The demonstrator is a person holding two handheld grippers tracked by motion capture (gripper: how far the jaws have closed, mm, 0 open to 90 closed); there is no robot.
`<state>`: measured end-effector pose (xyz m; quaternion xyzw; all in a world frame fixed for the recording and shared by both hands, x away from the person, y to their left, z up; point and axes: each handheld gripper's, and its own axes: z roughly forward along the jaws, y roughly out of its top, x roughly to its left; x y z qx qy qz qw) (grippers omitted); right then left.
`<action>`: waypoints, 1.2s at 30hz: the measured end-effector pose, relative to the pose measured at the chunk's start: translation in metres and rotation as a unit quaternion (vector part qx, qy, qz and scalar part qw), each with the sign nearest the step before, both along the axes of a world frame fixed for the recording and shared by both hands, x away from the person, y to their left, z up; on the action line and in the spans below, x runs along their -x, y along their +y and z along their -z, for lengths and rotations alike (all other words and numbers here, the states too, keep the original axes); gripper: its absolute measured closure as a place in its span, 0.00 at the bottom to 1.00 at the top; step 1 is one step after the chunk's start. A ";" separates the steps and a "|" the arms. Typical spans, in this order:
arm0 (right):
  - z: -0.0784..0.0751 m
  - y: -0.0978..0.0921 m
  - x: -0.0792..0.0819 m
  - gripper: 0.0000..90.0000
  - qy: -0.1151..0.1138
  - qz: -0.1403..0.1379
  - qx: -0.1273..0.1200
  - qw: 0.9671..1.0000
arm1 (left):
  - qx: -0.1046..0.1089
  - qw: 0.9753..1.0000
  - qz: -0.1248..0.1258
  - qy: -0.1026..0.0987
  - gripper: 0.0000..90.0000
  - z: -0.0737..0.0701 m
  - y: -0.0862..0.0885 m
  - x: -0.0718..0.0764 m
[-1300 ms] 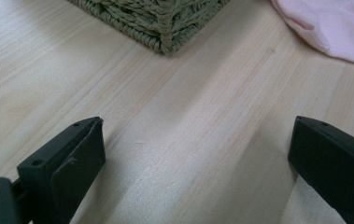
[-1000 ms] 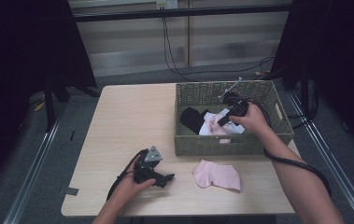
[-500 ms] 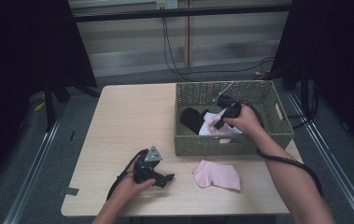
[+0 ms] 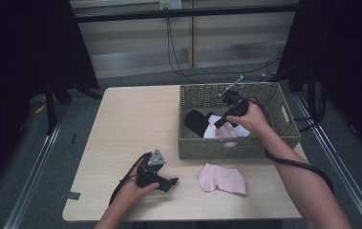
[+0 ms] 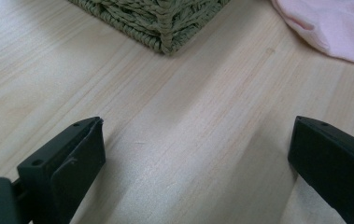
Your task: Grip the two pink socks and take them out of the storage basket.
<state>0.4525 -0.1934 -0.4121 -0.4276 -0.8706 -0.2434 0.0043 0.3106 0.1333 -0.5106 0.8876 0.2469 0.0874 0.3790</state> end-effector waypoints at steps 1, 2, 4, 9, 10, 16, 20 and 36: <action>0.002 0.003 -0.001 0.43 -0.001 0.000 0.002 1.000 | 0.000 1.000 0.000 0.000 0.04 0.000 0.000 0.000; 0.004 0.005 -0.001 0.41 0.000 0.002 0.005 1.000 | 0.000 1.000 0.000 0.000 0.04 0.000 0.000 0.000; 0.010 0.010 -0.003 0.40 -0.008 0.006 0.019 1.000 | -0.001 1.000 0.000 0.000 0.04 0.000 0.000 0.000; 0.017 0.009 -0.006 0.81 0.003 0.012 0.040 0.999 | -0.003 1.000 0.001 0.000 0.04 0.000 0.000 0.000; 0.017 0.007 -0.005 0.89 0.006 0.012 0.035 0.999 | -0.003 1.000 0.001 0.000 0.04 0.000 0.000 0.000; 0.007 -0.004 -0.002 0.96 0.022 0.011 0.028 0.999 | 0.000 1.000 0.000 0.000 0.04 0.000 0.000 0.000; -0.010 -0.009 0.002 0.96 0.021 -0.004 0.032 0.999 | -0.001 1.000 0.000 0.001 0.04 0.000 0.000 0.000; -0.076 -0.029 0.016 0.97 0.015 -0.024 0.024 0.999 | -0.002 1.000 0.001 0.002 0.04 -0.001 0.000 0.000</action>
